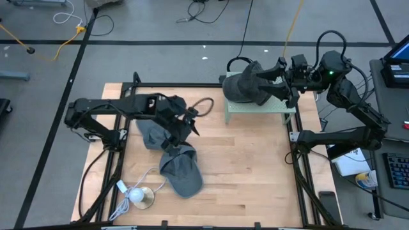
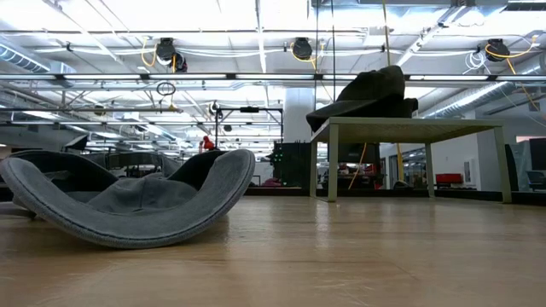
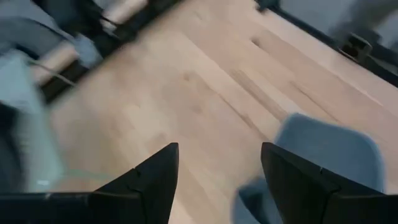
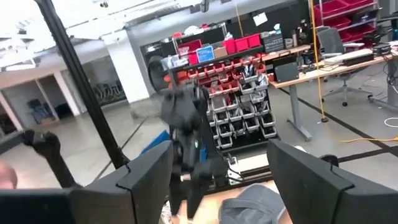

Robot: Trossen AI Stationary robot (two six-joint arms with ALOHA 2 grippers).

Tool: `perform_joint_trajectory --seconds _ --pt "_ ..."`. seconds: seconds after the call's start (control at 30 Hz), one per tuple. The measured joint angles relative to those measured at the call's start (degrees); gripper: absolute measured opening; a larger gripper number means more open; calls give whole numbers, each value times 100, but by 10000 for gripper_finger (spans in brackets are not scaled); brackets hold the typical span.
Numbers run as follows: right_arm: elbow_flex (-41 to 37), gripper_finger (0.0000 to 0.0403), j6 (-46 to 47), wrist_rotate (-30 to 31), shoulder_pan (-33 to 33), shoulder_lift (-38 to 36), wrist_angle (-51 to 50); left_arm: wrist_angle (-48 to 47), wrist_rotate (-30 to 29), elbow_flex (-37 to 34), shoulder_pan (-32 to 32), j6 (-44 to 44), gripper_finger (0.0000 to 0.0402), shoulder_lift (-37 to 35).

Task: Pick & Place hat
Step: Put the bottom gray cap on the shelf

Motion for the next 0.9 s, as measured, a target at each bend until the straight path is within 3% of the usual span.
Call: perform_joint_trajectory --seconds 0.23,0.9 --pt "0 253 603 -17 1 -12 11 -215 359 0 -191 136 234 621" --pt "0 254 411 -22 -1 -71 364 -219 383 0 -673 266 234 2548"
